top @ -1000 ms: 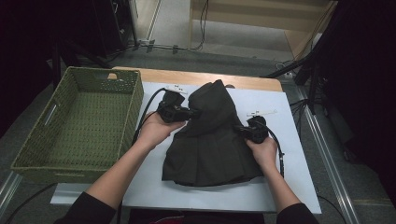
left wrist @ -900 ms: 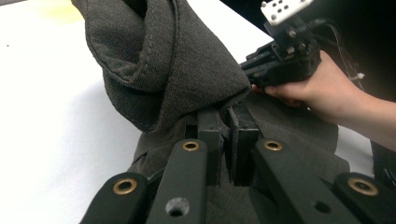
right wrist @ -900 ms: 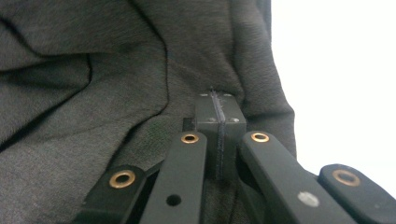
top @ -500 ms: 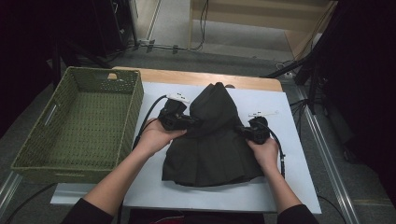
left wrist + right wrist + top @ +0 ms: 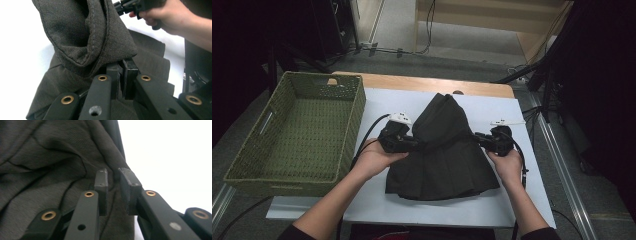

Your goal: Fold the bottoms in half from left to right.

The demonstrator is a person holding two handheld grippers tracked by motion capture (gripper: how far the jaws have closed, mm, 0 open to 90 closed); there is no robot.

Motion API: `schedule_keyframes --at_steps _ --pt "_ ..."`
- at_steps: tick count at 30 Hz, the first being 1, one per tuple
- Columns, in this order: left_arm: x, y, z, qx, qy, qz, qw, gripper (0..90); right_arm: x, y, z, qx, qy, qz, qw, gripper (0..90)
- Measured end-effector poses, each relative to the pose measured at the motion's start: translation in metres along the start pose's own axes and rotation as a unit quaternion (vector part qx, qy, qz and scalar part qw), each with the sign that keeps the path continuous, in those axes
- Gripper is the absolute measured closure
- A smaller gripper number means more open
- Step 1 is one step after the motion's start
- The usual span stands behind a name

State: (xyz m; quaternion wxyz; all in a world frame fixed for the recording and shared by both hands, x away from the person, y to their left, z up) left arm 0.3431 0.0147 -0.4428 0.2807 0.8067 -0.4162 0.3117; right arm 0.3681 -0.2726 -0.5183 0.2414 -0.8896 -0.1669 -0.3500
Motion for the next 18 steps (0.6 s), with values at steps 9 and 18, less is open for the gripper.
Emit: schedule_keyframes --at_steps 9,18 --pt "-0.014 0.006 0.004 -0.006 -0.005 0.001 1.0 87.8 -0.003 0.002 -0.004 -0.005 0.002 0.004 1.0 66.8" --pt "-0.028 0.011 0.01 -0.004 -0.004 0.014 0.9999 87.8 -0.002 0.002 -0.008 -0.007 0.009 0.003 0.9999 66.6"
Point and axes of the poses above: each handheld gripper's, and its own axes: z roughly forward along the jaws, x roughly out of its top, y roughly to its right, the point moved 5 cm from there along z, roughly forward along the jaws, and after that the axes turned 7 degrees about x, right-handed, at the moved point
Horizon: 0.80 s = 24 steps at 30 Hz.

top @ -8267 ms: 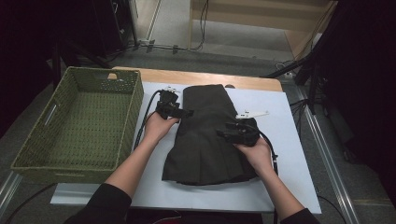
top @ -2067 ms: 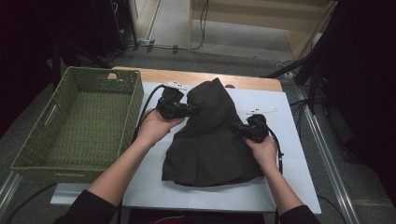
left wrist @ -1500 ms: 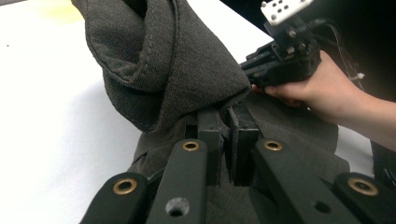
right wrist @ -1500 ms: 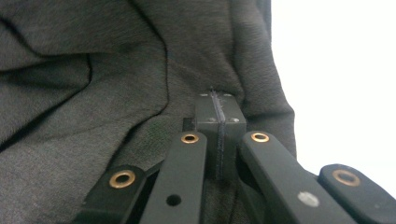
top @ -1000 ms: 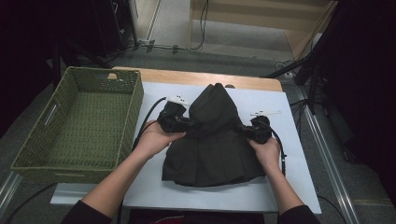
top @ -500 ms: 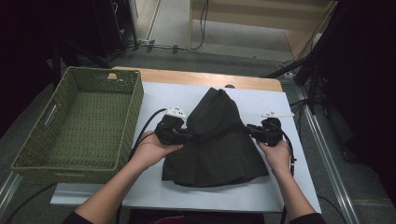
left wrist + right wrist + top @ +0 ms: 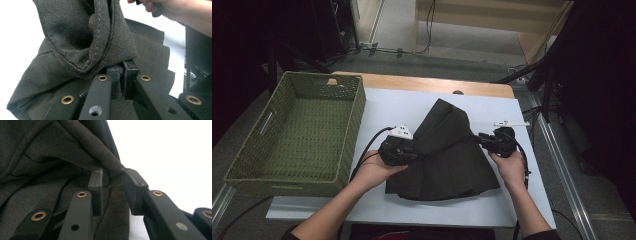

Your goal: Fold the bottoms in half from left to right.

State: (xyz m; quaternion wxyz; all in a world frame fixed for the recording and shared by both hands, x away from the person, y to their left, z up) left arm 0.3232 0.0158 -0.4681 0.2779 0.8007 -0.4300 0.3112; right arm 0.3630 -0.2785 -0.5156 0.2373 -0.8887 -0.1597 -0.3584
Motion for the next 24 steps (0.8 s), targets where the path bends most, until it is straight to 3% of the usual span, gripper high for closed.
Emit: schedule_keyframes --at_steps 12,16,21,24 --pt "-0.023 0.008 0.016 0.005 -0.02 0.016 0.9997 87.8 0.003 0.002 -0.004 0.002 0.001 0.002 1.0 67.0" --pt "-0.03 0.01 0.023 0.01 -0.034 0.029 0.999 87.8 0.006 0.004 -0.005 0.009 0.0 0.006 0.9999 74.3" --pt "-0.037 0.01 0.026 0.01 -0.031 0.025 0.9992 87.7 0.012 0.006 -0.006 0.015 -0.006 0.009 0.9998 87.3" --pt "-0.04 0.009 0.027 0.01 -0.031 0.024 0.9992 87.7 0.016 0.006 -0.004 0.019 -0.007 0.01 0.9997 87.4"
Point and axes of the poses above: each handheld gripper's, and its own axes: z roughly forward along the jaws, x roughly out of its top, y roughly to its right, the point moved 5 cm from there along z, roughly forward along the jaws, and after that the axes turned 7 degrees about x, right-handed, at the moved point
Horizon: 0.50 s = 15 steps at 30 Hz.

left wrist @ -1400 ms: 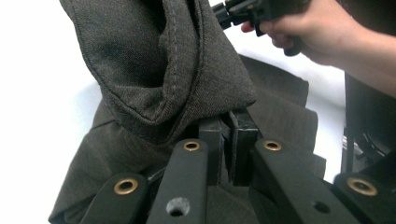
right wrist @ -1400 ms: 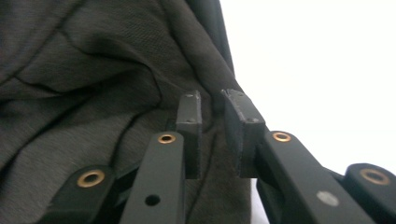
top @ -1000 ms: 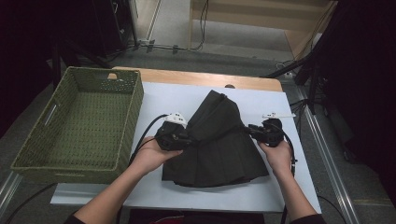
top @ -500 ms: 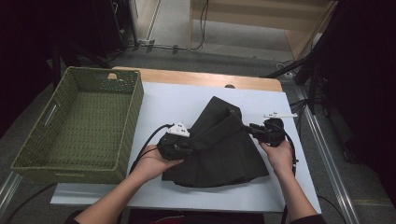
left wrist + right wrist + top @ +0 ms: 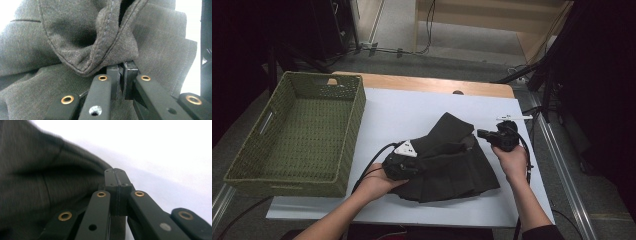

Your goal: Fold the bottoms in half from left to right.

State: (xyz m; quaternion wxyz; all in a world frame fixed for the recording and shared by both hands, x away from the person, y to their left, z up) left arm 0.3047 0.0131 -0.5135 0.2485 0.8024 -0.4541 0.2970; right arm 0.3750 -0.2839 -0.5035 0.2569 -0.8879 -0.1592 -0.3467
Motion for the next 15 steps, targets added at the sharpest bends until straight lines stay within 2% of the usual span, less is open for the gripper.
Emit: schedule_keyframes --at_steps 10,15 --pt "-0.006 0.001 0.003 -0.001 0.003 -0.015 0.9999 87.6 0.017 -0.003 0.009 0.005 0.007 -0.004 1.0 87.3" --pt "-0.009 0.0 0.001 0.002 0.004 -0.019 0.9998 87.5 0.025 -0.01 0.017 0.023 0.007 -0.007 0.9997 87.3"
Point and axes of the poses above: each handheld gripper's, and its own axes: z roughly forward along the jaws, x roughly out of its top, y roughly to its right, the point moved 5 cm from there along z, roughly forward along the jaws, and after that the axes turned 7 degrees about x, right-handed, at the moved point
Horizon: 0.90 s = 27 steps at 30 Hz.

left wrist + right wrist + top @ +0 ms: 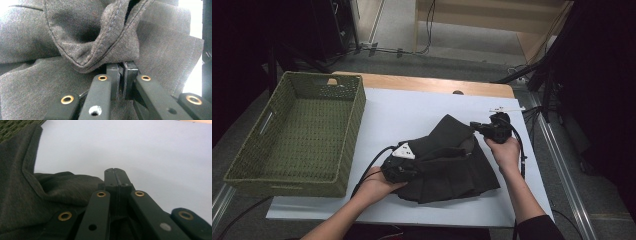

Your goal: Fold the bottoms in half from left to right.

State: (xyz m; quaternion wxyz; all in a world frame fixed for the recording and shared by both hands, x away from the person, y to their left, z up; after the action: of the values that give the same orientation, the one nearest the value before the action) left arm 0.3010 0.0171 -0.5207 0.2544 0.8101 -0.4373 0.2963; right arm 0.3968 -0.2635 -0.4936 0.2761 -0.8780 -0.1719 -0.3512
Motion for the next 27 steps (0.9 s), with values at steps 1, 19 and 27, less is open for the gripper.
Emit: schedule_keyframes --at_steps 1,19,27 --pt "0.0 0.0 0.0 0.0 0.0 0.0 1.0 87.5 0.0 0.0 0.0 0.0 0.0 0.0 1.0 87.3" --pt "0.002 -0.016 -0.023 0.01 0.007 -0.022 0.9997 86.0 -0.012 -0.013 0.01 0.034 -0.036 -0.005 0.9988 87.3" --pt "0.001 -0.017 -0.025 0.01 0.007 -0.025 0.9996 83.0 -0.023 -0.018 0.003 0.037 -0.045 -0.016 0.9982 87.3"
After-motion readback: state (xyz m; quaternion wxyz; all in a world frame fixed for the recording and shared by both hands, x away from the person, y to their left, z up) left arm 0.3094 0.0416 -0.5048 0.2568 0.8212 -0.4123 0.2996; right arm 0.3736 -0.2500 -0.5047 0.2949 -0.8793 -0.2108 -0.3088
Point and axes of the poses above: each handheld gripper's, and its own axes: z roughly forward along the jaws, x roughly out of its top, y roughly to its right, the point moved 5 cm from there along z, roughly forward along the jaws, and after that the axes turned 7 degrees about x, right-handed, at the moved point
